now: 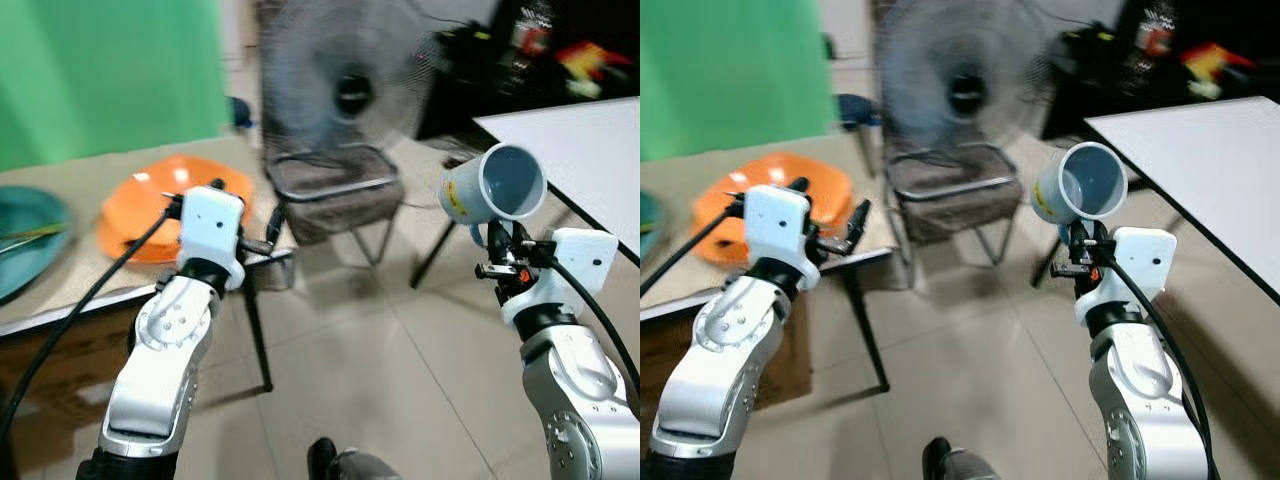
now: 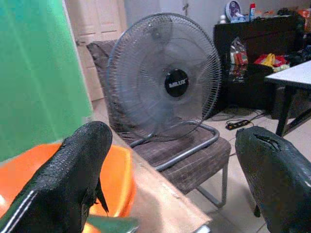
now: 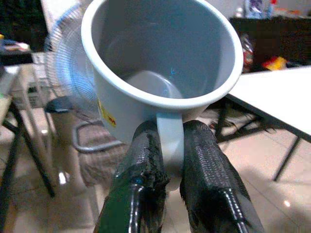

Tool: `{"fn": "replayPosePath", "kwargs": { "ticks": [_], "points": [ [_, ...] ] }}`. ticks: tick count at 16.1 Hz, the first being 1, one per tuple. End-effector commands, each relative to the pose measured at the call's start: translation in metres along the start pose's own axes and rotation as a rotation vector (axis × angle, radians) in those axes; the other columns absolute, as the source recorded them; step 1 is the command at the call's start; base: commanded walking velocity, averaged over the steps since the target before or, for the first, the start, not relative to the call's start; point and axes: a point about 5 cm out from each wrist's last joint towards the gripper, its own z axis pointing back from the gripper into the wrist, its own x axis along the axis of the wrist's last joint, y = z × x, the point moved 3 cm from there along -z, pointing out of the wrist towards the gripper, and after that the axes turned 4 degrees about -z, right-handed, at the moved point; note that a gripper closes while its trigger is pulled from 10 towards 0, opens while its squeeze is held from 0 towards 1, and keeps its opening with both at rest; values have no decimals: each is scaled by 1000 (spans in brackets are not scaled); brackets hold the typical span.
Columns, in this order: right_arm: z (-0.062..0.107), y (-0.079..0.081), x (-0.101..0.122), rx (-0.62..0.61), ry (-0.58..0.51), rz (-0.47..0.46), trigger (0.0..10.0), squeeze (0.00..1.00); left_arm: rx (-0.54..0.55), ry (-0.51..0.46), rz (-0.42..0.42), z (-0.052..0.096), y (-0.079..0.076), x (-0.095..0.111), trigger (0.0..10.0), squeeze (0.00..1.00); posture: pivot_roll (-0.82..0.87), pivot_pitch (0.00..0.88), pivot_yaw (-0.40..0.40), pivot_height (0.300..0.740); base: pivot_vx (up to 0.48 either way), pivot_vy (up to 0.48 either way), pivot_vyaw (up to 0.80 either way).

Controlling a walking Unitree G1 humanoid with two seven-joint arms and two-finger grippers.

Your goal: Setting the table

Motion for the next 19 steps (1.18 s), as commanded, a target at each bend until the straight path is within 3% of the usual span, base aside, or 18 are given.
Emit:
{"fn": "replayPosePath", "kwargs": {
  "ticks": [1,2,6,10,19],
  "points": [
    [1,-6,0,-28,9,42,10000,0,14,16,17,-1,1,-3,10000,0,5,0,-32,740,0,0,-800],
    [1,-7,0,-35,9,67,10000,0,14,31,21,-1,1,-5,10000,0,6,0,-32,740,0,0,-800],
    [-5,-2,3,-16,12,11,10000,0,25,29,18,0,3,-6,10000,0,14,0,-48,740,0,0,-792],
    [-9,1,2,0,4,53,10000,0,32,24,23,1,6,-4,10000,0,23,0,-66,740,64,0,-738],
    [-10,9,-3,41,26,9,10000,0,20,25,9,4,9,-5,10000,0,25,0,-73,740,440,0,0]
  ]
}}
